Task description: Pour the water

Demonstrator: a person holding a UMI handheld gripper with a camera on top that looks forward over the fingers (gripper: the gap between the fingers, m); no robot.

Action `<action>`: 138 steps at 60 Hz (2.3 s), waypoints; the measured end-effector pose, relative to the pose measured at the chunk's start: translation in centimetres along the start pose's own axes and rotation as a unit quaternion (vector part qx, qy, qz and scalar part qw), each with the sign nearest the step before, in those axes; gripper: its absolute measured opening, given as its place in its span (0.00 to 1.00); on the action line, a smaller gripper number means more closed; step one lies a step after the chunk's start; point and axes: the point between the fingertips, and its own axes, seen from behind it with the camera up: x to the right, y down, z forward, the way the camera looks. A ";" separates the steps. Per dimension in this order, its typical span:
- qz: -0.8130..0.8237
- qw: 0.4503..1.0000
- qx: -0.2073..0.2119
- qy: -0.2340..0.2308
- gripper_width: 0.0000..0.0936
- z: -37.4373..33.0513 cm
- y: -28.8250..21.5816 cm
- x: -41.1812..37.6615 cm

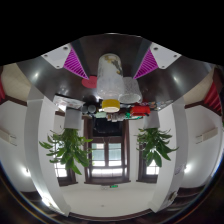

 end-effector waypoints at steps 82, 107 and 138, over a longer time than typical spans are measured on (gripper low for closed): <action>-0.360 0.928 -0.024 0.094 0.45 9.9 -7.2 7.1; -0.725 0.681 -0.012 0.107 0.45 16.3 -10.2 4.2; -0.811 0.570 0.022 0.131 0.45 18.1 -10.4 2.0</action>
